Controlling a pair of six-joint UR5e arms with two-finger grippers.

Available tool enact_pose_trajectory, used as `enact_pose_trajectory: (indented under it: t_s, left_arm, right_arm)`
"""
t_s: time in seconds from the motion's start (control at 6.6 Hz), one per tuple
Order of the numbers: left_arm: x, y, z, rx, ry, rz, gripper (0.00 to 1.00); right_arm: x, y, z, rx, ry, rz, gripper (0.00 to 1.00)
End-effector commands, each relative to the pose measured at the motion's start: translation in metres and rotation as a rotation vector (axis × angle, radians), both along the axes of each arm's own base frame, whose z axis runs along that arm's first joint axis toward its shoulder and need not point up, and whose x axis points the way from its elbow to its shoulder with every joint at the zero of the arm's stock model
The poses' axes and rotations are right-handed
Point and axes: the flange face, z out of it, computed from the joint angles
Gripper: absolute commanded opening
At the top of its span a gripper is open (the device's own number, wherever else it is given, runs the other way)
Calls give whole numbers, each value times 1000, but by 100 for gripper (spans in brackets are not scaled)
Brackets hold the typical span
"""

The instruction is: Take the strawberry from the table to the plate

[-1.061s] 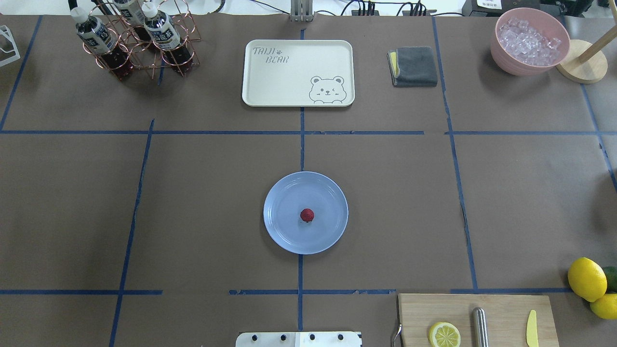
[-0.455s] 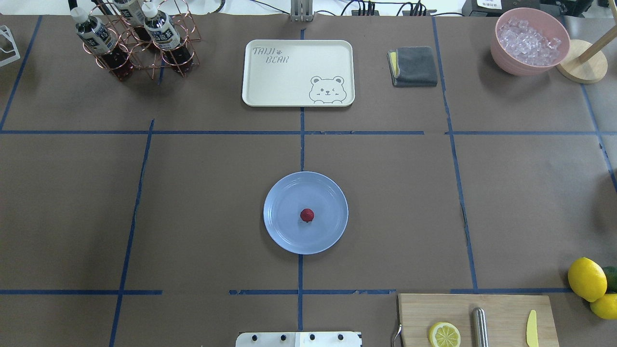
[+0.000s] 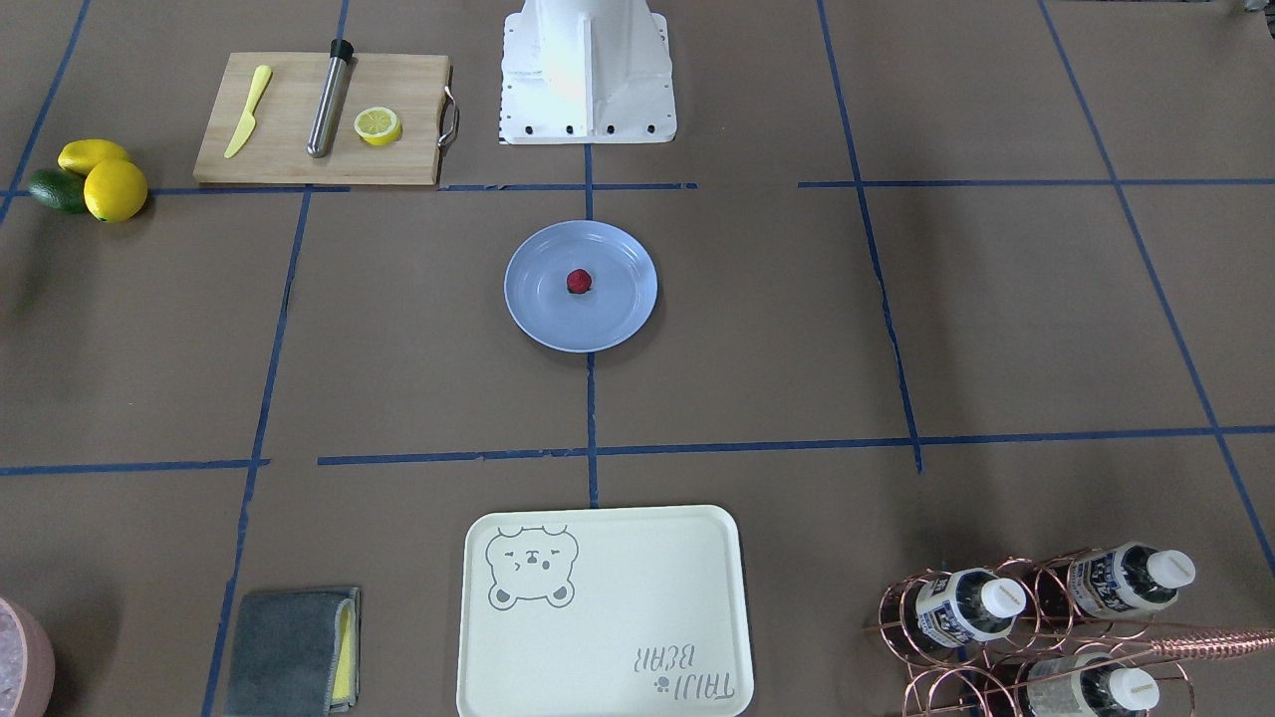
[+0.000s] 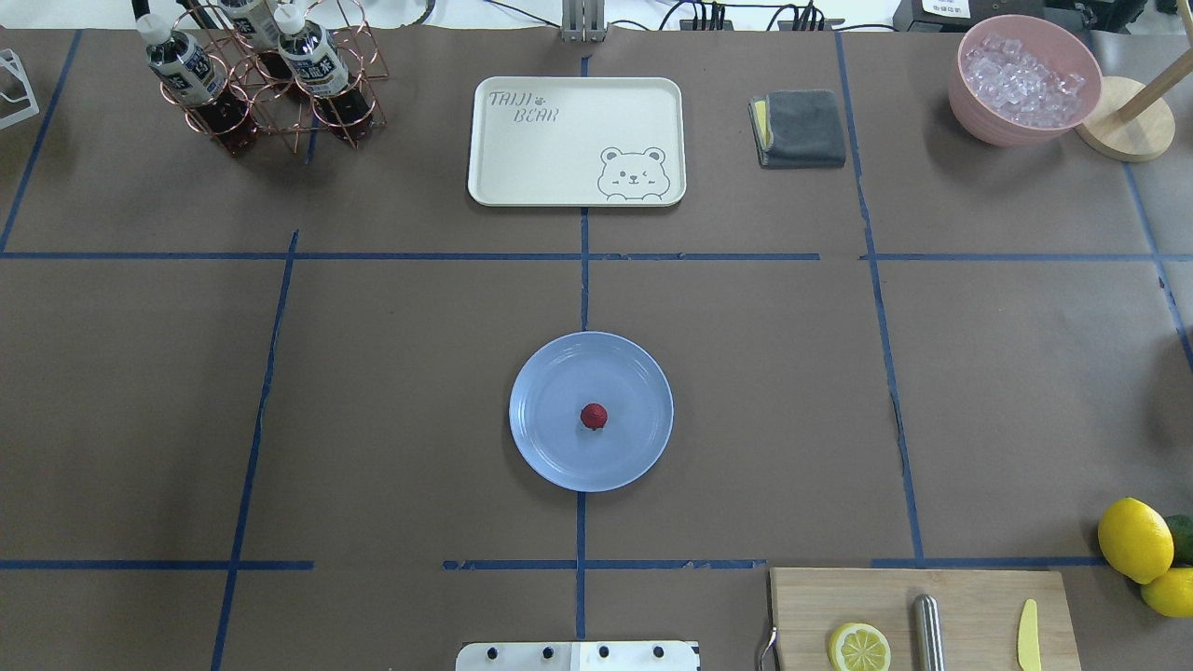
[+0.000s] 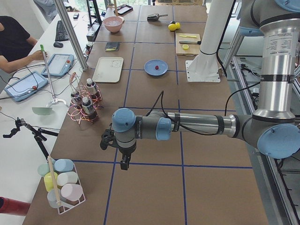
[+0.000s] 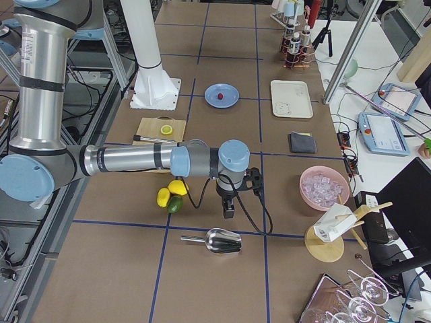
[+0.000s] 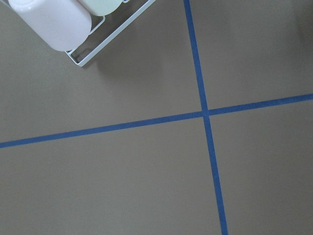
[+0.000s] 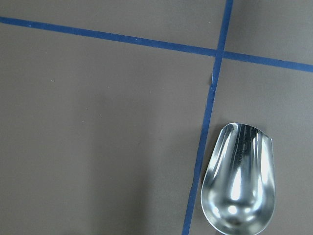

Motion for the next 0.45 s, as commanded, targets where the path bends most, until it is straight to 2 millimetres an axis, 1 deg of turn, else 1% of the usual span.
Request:
enact_pose_trajectory:
  t_s: [0.0,0.15,0.3]
  left_arm:
    - [2,1,0,-5,23,1,100]
    - [2,0,1,-5,23,2,100]
    - [2,-4,-4,4,20,2,100]
  right_arm:
    - [0,1,2,-10,2,6,100]
    - [2,0,4,-9,36,8,100]
    - [5,0,6,-6,66,7,100]
